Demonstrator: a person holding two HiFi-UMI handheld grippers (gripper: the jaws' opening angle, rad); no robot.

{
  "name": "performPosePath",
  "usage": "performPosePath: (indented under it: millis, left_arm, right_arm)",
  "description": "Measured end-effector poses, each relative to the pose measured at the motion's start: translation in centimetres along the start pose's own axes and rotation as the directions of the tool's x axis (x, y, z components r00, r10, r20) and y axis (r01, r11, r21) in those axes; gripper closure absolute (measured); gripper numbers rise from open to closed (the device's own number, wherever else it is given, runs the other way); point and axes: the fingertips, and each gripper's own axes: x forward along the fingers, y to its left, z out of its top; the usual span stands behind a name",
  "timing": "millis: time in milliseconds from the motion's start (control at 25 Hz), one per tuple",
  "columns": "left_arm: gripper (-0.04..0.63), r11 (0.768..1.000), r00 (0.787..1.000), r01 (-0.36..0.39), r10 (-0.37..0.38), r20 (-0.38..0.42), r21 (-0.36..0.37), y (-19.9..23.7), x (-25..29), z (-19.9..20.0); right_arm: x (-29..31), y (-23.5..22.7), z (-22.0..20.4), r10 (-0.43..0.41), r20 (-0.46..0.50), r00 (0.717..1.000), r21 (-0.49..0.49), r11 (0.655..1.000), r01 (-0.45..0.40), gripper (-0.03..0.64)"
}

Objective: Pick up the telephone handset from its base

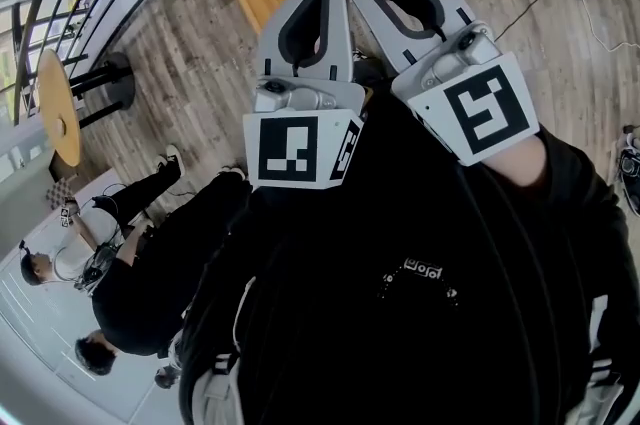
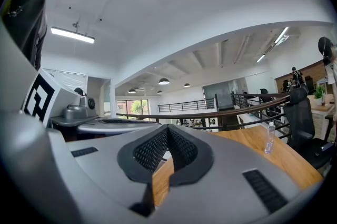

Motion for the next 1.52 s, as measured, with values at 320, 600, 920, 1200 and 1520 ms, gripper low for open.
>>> performPosePath:
  millis: [320, 600, 920, 1200, 1520]
  left_arm:
    - [0.595, 0.999, 0.999, 0.037, -0.037, 0.010, -0.001, 3.6, 2.7, 0.6]
    - [0.595, 0.997, 0.997, 0.075, -0.075, 0.005, -0.003, 6.6, 4.6, 1.6]
    - [0.595, 0.998, 0.999, 0.053, -0.053, -0.004, -0.038, 11.3, 4.8, 1.6]
    - [0.595, 0.997, 1.000, -0.017, 0.017, -0.010, -0.070, 16.9, 3.5, 0.3]
    - [0.595, 0.993, 0.999, -0.050, 0.049, -0.012, -0.103, 22.3, 1.8, -1.0]
  right_arm:
    - [4.1, -1.3, 0.4, -0.034, 0.009, 0.999, -0.014, 0.999, 0.034, 0.600]
    - [7.4, -2.1, 1.4, -0.071, 0.003, 0.997, -0.007, 0.997, 0.071, 0.598]
    - [12.0, -1.0, 1.2, -0.040, -0.035, 0.999, -0.006, 0.999, 0.040, 0.600]
    - [17.0, 1.8, -0.2, 0.027, -0.072, 0.997, 0.001, 1.000, -0.027, 0.600]
    - [21.7, 4.9, -1.6, 0.059, -0.106, 0.993, 0.000, 0.998, -0.060, 0.598]
